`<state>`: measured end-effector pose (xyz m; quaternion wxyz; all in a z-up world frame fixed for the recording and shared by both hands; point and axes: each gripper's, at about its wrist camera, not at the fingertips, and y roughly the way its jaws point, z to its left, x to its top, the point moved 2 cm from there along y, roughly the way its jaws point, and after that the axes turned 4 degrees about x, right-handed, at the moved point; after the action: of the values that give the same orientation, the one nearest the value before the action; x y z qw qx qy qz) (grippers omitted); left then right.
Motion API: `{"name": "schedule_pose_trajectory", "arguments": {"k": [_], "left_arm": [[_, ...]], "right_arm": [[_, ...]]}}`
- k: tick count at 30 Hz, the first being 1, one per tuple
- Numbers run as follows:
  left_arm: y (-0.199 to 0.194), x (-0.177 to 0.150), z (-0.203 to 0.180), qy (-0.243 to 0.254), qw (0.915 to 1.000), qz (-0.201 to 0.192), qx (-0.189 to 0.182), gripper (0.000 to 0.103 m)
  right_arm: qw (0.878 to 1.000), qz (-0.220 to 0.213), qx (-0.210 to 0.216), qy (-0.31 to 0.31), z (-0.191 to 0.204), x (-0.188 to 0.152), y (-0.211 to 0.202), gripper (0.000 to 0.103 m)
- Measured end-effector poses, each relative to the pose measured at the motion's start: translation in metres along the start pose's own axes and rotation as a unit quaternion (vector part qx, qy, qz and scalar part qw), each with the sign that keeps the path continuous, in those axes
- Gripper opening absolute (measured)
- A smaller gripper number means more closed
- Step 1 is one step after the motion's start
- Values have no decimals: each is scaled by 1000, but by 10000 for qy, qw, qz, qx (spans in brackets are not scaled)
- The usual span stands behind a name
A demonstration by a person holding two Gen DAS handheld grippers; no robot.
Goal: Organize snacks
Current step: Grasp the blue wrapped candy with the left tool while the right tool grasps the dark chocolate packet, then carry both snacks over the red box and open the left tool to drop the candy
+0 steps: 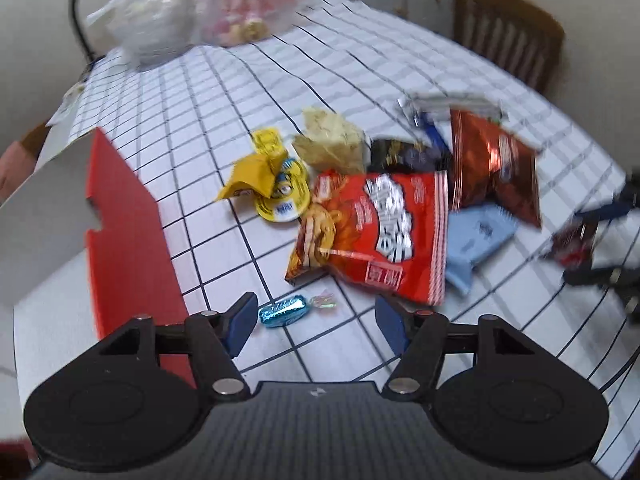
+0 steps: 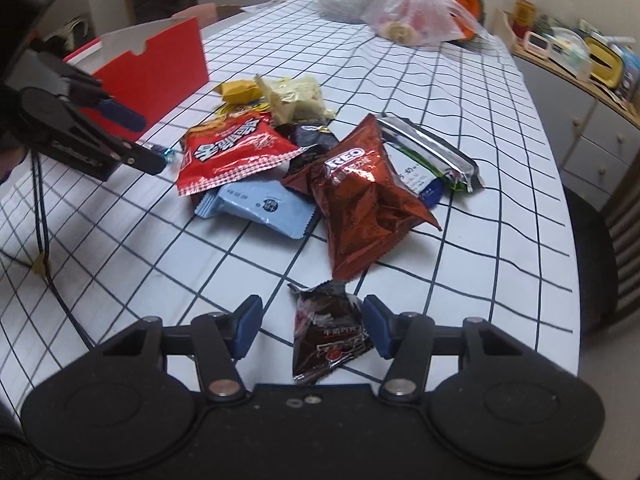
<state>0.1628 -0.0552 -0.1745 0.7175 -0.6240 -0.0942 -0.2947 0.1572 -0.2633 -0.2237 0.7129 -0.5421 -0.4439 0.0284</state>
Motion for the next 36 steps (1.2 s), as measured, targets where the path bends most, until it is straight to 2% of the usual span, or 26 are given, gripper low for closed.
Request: {"name": "schedule_pose_trajectory", "arguments": {"k": [5, 13, 19, 22, 23, 30, 36], "left_arm": [[19, -2, 0, 380, 9990, 220, 74, 55], [35, 5, 16, 134, 9994, 330, -55, 52], [35, 3, 19, -152, 9988, 391, -241, 38], [34, 2, 20, -330, 9980, 441, -310, 28], [34, 1, 20, -398, 9976, 468, -311, 18], [30, -6, 21, -914, 9941, 550, -219, 12], [21, -16, 20, -1314, 9893, 605, -185, 11]], "right_arm": [[9996, 39, 109, -275, -1, 1, 4, 47], [9990, 91, 241, -376, -3, 4, 9, 42], [9990, 85, 325, -305, -6, 6, 11, 35], [9991, 47, 362, -209, -8, 6, 10, 32], [9992, 28, 366, -168, -8, 6, 9, 31], [9996, -90, 214, 145, -7, 1, 3, 28], [9991, -221, 217, 292, -4, 0, -12, 28]]}}
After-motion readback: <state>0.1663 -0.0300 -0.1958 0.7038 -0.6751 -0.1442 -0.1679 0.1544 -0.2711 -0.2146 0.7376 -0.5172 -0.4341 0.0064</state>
